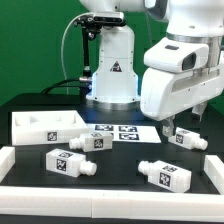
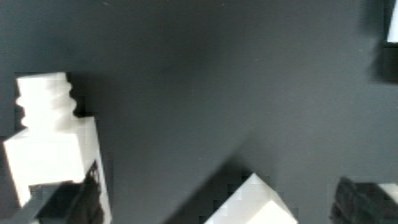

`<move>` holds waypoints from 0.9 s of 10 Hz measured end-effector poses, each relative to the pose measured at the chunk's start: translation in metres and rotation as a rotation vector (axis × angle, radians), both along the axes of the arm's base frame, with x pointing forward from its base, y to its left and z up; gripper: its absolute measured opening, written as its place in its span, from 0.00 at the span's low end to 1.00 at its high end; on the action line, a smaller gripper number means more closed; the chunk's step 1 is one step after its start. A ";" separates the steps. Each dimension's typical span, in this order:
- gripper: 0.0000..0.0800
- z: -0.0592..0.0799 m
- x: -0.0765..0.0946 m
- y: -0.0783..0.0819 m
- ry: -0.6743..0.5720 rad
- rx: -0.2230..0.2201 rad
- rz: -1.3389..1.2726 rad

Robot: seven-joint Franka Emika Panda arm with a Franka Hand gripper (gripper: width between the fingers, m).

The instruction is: Assemble square table

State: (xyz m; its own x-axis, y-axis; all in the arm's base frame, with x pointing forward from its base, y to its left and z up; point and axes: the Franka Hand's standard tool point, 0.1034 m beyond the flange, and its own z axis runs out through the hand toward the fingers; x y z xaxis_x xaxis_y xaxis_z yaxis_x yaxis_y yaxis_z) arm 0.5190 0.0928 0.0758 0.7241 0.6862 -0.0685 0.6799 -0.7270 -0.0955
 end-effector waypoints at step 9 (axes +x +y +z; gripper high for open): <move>0.81 -0.031 0.040 -0.025 -0.161 0.020 0.130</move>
Offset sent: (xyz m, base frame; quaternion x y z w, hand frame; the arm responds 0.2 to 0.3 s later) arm 0.0000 0.0000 0.0000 0.0000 0.0000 0.0000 1.0000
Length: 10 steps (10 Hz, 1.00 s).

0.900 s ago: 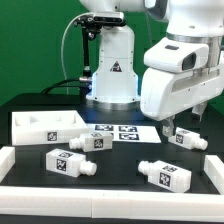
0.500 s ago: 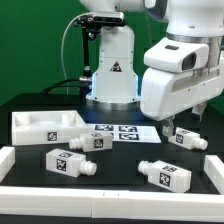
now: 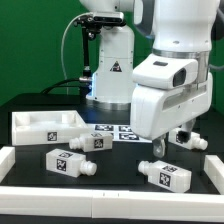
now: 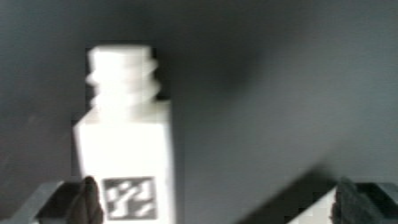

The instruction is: Assemble square table

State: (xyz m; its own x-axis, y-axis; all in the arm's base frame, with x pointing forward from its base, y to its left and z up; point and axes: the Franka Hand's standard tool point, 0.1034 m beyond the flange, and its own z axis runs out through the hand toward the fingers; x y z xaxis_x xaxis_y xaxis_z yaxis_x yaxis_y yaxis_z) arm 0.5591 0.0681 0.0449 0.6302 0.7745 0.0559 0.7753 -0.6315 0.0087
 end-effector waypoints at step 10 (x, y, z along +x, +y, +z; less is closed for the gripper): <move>0.66 -0.032 0.019 -0.018 -0.036 0.008 0.012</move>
Offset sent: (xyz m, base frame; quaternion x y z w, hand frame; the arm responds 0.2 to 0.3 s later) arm 0.0000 0.0000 0.0000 0.0000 0.0000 0.0000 1.0000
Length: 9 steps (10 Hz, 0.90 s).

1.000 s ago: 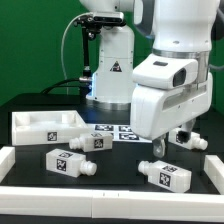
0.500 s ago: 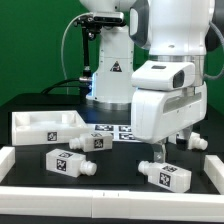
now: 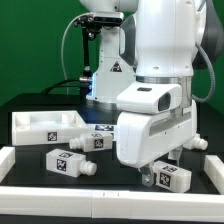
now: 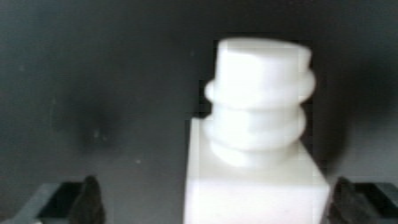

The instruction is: Assemble square table

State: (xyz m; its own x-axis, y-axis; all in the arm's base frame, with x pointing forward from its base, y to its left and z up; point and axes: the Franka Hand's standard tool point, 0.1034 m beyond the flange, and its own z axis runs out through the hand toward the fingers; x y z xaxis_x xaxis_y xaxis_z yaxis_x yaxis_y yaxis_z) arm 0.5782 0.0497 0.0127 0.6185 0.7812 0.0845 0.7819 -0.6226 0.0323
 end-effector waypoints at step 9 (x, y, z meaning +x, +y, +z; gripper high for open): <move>0.35 0.050 -0.069 0.001 -0.024 0.009 -0.239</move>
Offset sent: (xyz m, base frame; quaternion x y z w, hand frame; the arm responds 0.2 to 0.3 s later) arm 0.0000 0.0000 0.0000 0.0000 0.0000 0.0000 1.0000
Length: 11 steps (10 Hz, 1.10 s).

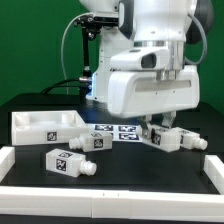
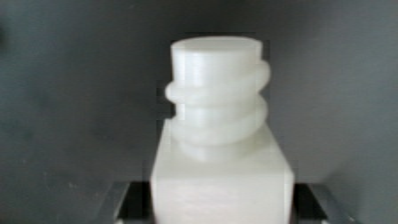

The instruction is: Assemble square table

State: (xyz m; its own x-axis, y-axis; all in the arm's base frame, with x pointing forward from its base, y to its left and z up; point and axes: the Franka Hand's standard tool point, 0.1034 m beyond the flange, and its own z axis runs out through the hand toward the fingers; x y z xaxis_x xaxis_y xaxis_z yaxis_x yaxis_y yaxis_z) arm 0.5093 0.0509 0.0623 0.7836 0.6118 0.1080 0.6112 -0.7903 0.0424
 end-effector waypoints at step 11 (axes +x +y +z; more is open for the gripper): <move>0.36 -0.012 -0.075 0.009 -0.023 0.038 -0.209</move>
Offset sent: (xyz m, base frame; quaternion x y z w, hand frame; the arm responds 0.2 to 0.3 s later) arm 0.0000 0.0000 0.0000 0.0000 0.0000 0.0000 1.0000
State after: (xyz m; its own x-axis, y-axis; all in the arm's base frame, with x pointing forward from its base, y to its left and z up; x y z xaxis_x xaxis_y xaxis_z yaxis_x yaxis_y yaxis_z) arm 0.4343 0.0595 0.0507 0.8903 0.4312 0.1466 0.4328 -0.9012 0.0223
